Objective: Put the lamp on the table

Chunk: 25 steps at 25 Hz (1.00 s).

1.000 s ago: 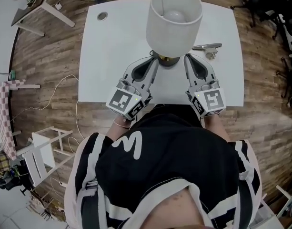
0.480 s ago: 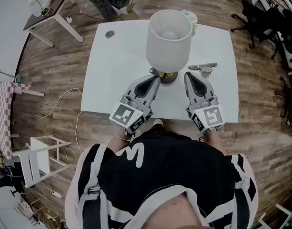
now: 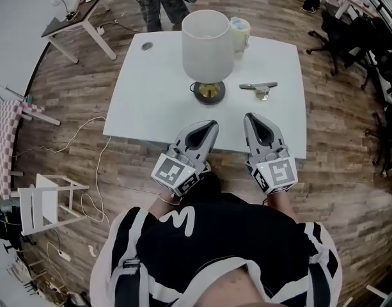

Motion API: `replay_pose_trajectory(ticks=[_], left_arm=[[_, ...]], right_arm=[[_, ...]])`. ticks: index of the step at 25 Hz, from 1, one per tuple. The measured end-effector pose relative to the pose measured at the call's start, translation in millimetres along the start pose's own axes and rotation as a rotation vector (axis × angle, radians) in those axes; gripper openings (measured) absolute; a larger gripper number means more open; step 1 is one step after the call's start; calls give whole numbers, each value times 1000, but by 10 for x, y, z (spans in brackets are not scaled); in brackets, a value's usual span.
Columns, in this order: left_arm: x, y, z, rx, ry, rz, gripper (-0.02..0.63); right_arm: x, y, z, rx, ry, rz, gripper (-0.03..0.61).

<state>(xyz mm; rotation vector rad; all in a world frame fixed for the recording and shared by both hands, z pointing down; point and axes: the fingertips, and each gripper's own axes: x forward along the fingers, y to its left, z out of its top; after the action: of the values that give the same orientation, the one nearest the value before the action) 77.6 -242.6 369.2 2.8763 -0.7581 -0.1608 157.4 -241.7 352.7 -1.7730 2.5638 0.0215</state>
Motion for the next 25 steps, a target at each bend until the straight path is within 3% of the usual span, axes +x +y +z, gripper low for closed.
replay_pose_trajectory(ticks=[13,25], left_arm=[[-603,-1311,-73,7,-50,48,5],[-791,-1619,12,20,-60,79,5]], right_arm=[[-1178,468,108,-15,2,75,18],[-1432,625,97,-55,27,126,18]])
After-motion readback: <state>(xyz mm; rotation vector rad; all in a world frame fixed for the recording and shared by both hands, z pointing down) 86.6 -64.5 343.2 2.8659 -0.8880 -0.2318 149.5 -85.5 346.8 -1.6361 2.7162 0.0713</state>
